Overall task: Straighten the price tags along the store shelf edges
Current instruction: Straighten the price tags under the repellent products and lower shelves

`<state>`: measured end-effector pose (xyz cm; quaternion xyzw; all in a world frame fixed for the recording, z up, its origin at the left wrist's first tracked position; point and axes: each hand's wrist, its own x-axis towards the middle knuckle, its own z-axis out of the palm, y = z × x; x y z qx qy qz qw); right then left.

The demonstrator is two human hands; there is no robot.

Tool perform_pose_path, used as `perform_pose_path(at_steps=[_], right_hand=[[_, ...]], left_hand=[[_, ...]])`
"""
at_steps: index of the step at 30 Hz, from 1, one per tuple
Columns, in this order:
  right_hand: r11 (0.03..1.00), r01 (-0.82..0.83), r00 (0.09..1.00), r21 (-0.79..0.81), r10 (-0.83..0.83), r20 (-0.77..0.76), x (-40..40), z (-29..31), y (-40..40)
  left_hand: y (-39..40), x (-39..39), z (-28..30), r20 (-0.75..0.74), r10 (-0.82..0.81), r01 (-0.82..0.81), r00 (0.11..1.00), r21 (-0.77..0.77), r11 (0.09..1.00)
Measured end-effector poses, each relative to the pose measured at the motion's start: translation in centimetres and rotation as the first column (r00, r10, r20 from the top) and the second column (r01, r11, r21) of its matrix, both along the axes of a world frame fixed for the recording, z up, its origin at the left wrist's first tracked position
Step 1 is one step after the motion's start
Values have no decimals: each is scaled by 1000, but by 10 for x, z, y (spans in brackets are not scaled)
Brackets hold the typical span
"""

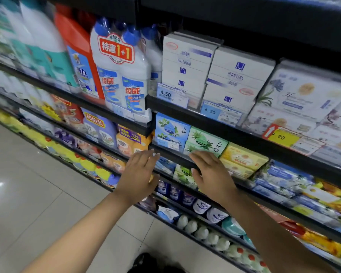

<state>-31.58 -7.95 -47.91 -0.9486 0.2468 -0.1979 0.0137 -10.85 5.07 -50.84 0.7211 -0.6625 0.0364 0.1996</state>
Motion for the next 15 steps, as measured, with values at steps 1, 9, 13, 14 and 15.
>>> perform_pose_path(at_steps=[1, 9, 13, 14, 15], right_hand=[[1000, -6, 1000, -4, 6, -14, 7, -1, 0], [997, 66, 994, 49, -61, -95, 54, -11, 1], [984, 172, 983, 51, -167, -78, 67, -13, 7], [980, 193, 979, 46, -189, -77, 68, -14, 8], [976, 214, 974, 44, -210, -80, 70, -15, 10]], left_hand=[[1, 3, 0, 4, -2, 2, 1000, -4, 1000], [-16, 47, -12, 1, -78, 77, 997, 75, 994], [-27, 69, -22, -59, -150, 156, 987, 109, 982], [-30, 73, -25, -67, -171, 178, 983, 114, 977], [-33, 77, -27, -67, -193, 200, 979, 120, 972]])
